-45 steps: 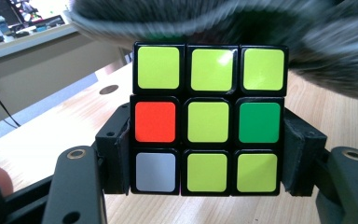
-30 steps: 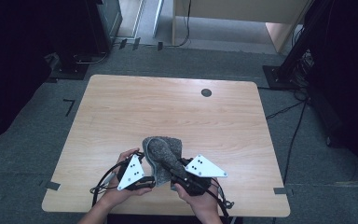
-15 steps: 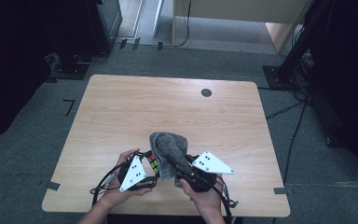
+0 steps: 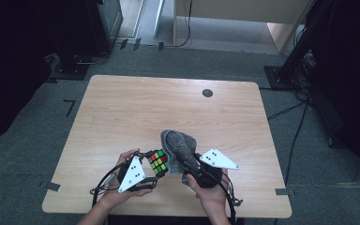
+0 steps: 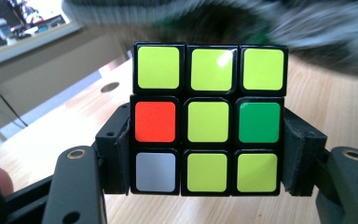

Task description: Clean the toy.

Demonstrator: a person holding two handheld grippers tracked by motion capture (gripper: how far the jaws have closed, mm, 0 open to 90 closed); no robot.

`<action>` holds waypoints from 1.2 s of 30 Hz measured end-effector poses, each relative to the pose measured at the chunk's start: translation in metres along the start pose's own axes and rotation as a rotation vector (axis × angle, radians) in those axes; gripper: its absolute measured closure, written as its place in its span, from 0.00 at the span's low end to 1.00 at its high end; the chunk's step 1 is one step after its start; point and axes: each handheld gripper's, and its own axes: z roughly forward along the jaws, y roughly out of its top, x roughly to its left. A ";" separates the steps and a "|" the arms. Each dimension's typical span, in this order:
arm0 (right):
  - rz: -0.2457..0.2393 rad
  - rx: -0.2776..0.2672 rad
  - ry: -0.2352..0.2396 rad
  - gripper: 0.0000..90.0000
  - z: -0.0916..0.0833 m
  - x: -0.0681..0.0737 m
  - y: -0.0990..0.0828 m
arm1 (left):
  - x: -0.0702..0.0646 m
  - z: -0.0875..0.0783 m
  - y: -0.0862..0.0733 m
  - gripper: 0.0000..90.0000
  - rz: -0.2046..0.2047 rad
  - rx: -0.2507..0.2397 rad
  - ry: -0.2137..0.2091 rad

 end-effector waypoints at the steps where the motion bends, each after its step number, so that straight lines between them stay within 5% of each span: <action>1: -0.010 -0.006 0.012 0.73 -0.001 0.004 0.001 | 0.000 0.001 -0.001 0.38 -0.004 0.004 -0.001; 6: -0.098 -0.005 0.081 0.72 0.002 0.026 0.002 | -0.002 0.000 0.001 0.38 0.007 0.003 -0.008; 9: -0.069 0.002 0.080 0.72 0.005 0.020 -0.001 | -0.001 -0.002 0.001 0.38 0.007 -0.006 -0.009; 16: 0.019 0.029 -0.004 0.73 0.003 -0.004 -0.003 | 0.003 -0.003 0.001 0.38 -0.012 -0.019 -0.011; 23: -0.048 -0.002 0.094 0.73 0.001 0.023 0.003 | -0.002 0.002 0.001 0.38 -0.001 0.010 -0.038; 26: -0.047 0.003 0.090 0.73 0.004 0.021 0.000 | -0.002 0.000 0.003 0.38 0.007 0.008 -0.036; 32: 0.010 0.031 -0.014 0.73 0.004 -0.005 -0.004 | 0.003 -0.005 0.003 0.38 -0.016 -0.025 -0.034; 36: 0.005 0.002 0.007 0.73 0.000 0.001 -0.001 | 0.002 0.000 0.001 0.38 -0.008 0.005 -0.033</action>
